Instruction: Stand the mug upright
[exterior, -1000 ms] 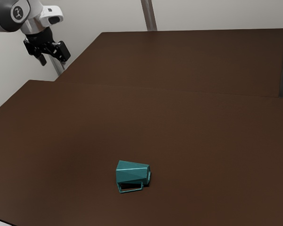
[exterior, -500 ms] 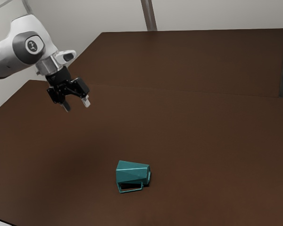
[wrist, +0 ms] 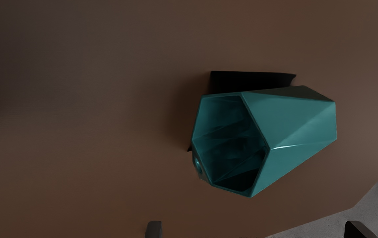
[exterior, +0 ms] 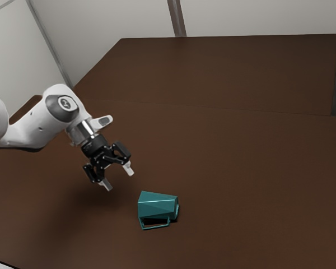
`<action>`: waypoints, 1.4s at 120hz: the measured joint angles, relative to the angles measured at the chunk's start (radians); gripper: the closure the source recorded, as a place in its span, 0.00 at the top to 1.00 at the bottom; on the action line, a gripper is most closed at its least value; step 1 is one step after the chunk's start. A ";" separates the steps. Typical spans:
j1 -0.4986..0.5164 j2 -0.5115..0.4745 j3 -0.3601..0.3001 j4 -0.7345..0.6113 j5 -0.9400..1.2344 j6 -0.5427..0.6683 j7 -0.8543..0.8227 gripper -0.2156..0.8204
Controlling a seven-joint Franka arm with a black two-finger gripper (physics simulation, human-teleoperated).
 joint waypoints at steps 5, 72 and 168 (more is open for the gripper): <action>0.003 0.015 -0.006 -0.002 -0.019 0.001 0.000 0.79; -0.015 0.164 -0.092 0.003 -0.269 0.029 0.006 0.79; -0.021 0.140 -0.157 0.063 -0.258 0.081 -0.031 0.06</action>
